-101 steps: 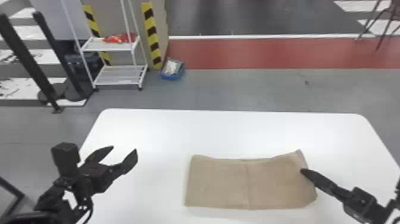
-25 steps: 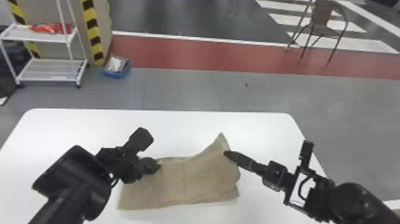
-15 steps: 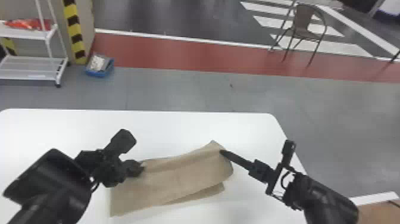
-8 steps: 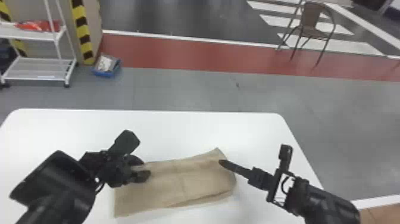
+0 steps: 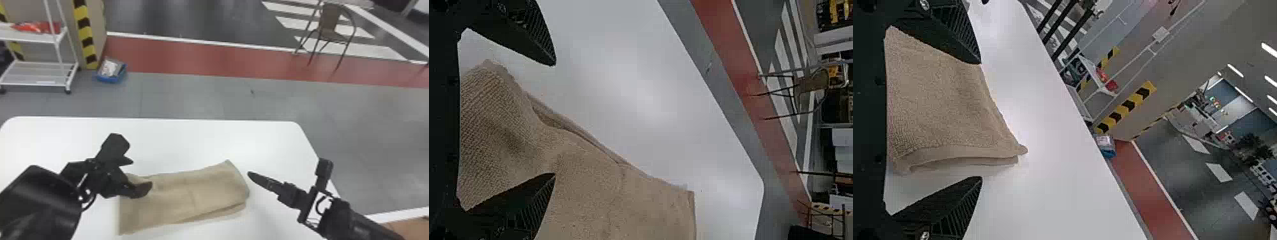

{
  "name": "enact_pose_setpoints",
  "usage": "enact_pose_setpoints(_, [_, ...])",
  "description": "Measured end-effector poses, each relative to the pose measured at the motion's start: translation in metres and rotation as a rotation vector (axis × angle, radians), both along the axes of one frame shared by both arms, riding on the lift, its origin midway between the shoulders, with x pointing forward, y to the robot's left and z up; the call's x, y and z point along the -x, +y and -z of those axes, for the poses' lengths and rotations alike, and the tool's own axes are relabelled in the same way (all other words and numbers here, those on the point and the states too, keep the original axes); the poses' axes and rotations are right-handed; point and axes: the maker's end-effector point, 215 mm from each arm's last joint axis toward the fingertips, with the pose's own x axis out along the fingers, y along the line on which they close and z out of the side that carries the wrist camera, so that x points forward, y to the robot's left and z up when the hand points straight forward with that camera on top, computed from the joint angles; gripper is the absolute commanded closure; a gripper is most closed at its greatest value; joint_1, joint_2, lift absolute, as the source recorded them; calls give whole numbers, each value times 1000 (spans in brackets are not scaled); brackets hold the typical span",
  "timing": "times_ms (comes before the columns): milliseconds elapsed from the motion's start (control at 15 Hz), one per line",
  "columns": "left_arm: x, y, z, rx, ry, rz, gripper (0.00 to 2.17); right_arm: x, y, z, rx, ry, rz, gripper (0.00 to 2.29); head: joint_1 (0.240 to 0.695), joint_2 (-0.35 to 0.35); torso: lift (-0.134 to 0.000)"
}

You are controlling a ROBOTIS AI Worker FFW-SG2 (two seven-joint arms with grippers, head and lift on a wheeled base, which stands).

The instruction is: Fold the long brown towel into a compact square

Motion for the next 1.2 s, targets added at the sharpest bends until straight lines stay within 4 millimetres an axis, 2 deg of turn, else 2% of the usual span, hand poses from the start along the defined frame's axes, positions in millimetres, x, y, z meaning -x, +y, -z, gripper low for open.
enact_pose_setpoints(133, [-6, 18, -18, 60, -39, -81, 70, 3, 2, -2, -4, -4, -3, 46, 695, -216, 0])
enact_pose_setpoints(267, [-12, 51, -34, 112, -81, -191, 73, 3, 5, -7, 1, -30, -10, 43, 695, -185, 0])
enact_pose_setpoints(333, [-12, 69, -38, 126, -92, -245, 80, 0, 8, -15, -1, -70, -28, 43, 695, -165, 0])
enact_pose_setpoints(533, [9, 108, -19, 145, -6, -360, 80, -10, 17, -43, 26, -228, -76, 93, 695, -108, 0])
enact_pose_setpoints(733, [42, 133, 13, 110, 114, -463, 80, -18, 35, -47, 90, -280, -107, 117, 695, -67, 0])
enact_pose_setpoints(933, [77, 138, 34, 84, 179, -493, 87, -14, 40, -29, 133, -245, -105, 194, 695, -46, 0])
enact_pose_setpoints(1200, [112, 129, 31, 92, 182, -473, 83, -1, 33, -19, 236, -263, -121, 275, 695, -65, 0])
